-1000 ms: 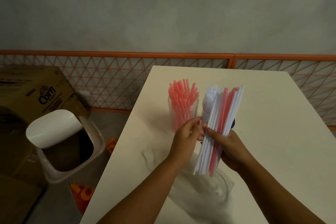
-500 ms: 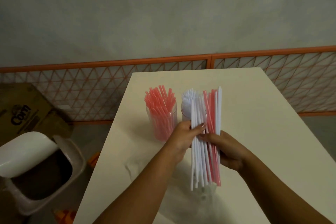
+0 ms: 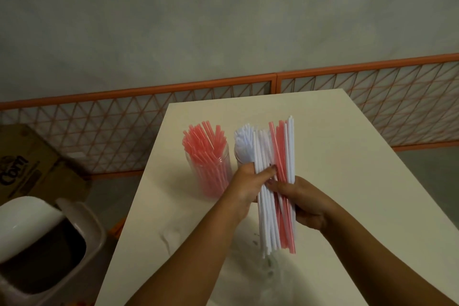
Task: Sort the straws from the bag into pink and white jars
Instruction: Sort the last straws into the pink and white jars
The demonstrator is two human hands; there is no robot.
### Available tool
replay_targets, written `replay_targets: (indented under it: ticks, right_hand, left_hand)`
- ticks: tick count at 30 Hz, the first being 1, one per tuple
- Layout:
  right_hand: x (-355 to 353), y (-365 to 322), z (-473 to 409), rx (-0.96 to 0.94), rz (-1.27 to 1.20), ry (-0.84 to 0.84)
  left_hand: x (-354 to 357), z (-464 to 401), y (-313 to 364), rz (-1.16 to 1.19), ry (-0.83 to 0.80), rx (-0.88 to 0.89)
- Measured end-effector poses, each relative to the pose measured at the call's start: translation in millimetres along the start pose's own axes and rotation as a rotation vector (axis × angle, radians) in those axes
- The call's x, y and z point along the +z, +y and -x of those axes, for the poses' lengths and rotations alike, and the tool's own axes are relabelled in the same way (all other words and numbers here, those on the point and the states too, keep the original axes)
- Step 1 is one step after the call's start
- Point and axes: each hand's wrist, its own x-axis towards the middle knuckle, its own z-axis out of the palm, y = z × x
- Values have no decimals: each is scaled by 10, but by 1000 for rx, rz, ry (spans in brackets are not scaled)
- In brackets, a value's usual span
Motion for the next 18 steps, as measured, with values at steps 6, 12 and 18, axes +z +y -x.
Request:
replay_targets:
  ticks: [6, 12, 18]
  right_hand:
    - [-39, 28, -28, -2, -26, 27]
    - [-94, 29, -35, -7, 15, 27]
    - [-180, 21, 22, -10, 53, -18]
  left_hand:
    - [24, -64, 42, 69, 78, -38]
    - [51, -115, 89, 143, 84, -34]
    - [-31, -365, 325, 348, 187, 29]
